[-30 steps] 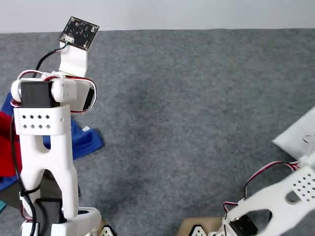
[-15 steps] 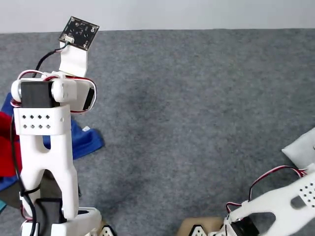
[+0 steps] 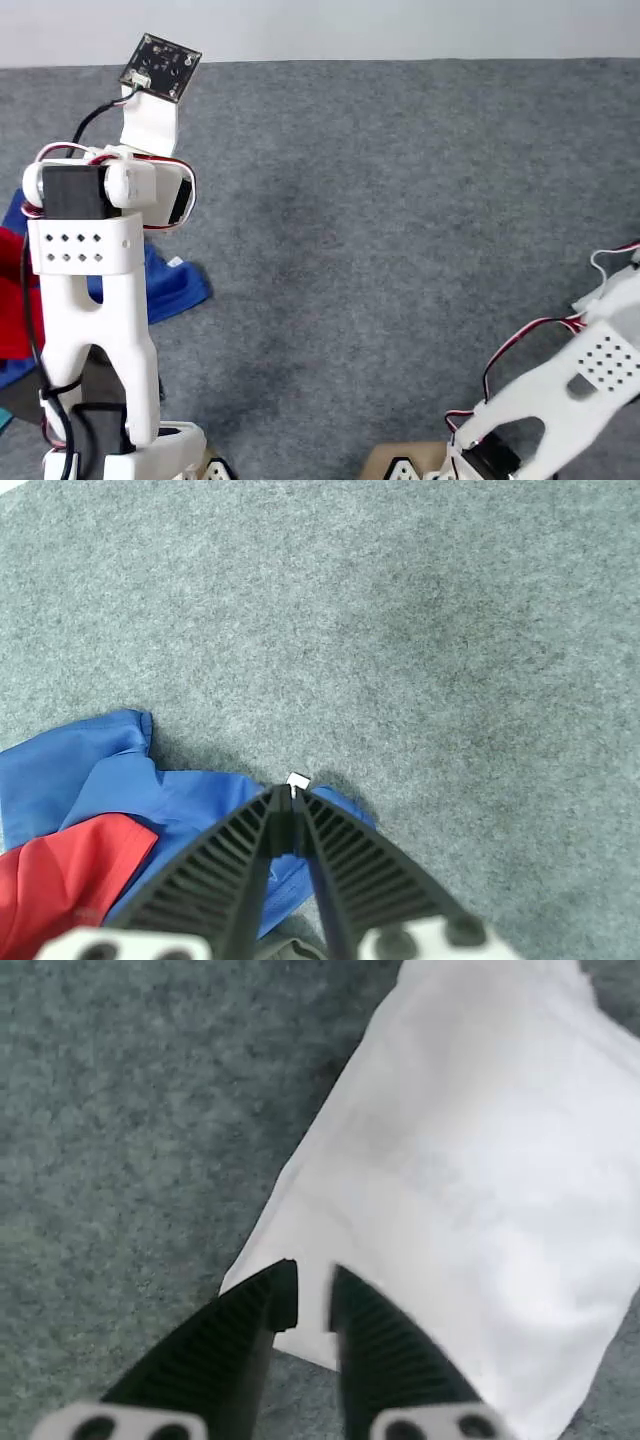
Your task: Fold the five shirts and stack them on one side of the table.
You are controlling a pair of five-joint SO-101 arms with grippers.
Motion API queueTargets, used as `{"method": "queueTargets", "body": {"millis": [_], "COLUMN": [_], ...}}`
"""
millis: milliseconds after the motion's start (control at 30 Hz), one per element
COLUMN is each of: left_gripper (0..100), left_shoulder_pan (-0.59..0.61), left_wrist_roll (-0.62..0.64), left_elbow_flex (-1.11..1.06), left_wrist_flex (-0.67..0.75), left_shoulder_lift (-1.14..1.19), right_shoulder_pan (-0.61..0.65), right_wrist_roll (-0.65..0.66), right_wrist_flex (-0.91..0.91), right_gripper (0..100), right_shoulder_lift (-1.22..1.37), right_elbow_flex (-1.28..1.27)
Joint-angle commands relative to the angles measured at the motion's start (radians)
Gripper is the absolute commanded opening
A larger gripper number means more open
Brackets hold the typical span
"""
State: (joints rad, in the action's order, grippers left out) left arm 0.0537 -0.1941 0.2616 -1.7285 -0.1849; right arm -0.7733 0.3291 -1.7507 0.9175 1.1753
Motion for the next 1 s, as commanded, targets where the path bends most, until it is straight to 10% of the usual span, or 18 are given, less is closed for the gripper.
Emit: {"method": "queueTargets", "body": {"millis": [0, 500, 967], "left_gripper": [1, 1, 1], "left_shoulder_pan": [0.006, 0.006, 0.006], "left_wrist_roll": [-0.003, -0.005, -0.005], "left_elbow_flex": [0.004, 0.004, 0.004], "left_wrist_flex": [-0.023, -0.023, -0.023], "left_shoulder_lift": [-0.006, -0.008, -0.006], "right_shoulder_pan": [0.021, 0.151, -0.042], "right_wrist_roll": [-0.012, -0.014, -0.003], "right_wrist_flex": [-0.042, 0.018, 0.277], "right_gripper": [1.0, 1.0, 0.9], "right_shoulder_lift": [-0.033, 0.105, 0.168], "right_elbow_flex": [-0.020, -0.077, 0.276]}}
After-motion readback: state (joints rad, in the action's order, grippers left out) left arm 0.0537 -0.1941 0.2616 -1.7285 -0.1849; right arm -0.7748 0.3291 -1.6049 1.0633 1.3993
